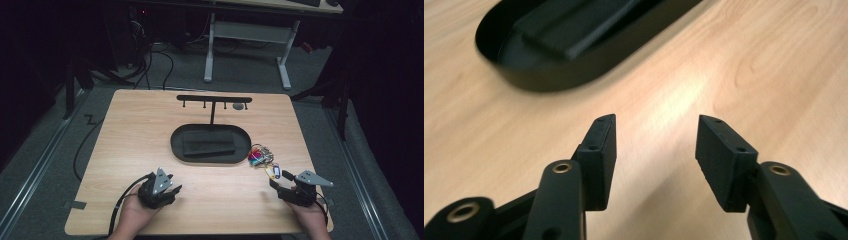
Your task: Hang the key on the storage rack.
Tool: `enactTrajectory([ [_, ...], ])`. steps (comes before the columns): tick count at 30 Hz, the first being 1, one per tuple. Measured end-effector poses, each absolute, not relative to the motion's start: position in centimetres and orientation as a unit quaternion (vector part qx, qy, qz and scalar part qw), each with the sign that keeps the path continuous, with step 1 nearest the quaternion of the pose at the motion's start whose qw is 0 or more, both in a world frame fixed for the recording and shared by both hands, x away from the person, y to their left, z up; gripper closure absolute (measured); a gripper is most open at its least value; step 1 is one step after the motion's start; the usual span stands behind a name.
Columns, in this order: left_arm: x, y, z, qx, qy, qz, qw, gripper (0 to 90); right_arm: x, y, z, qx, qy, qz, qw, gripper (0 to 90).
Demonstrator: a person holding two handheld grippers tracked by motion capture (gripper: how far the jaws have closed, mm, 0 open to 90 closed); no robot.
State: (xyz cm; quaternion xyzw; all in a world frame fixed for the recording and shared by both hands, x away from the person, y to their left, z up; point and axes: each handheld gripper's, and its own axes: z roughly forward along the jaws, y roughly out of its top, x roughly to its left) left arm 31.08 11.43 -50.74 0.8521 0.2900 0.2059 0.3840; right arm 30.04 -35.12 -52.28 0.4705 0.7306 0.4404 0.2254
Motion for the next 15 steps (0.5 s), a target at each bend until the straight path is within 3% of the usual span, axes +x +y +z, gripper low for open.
enactTrajectory([
  [5, 29.2, 13.4, -51.2, 0.848, 0.292, 0.233, 0.377, 48.8, 30.0, -35.1, -52.2, 0.469, 0.731, 0.441, 0.227, 33.2],
  [8, 29.7, 14.3, -51.4, 0.836, 0.322, 0.202, 0.395, 48.4, 30.1, -34.9, -52.4, 0.469, 0.734, 0.438, 0.224, 33.2],
  [15, 30.2, 13.9, -52.1, 0.849, 0.31, 0.208, 0.374, 45.9, 30.4, -34.2, -52.3, 0.484, 0.748, 0.395, 0.223, 33.2],
])
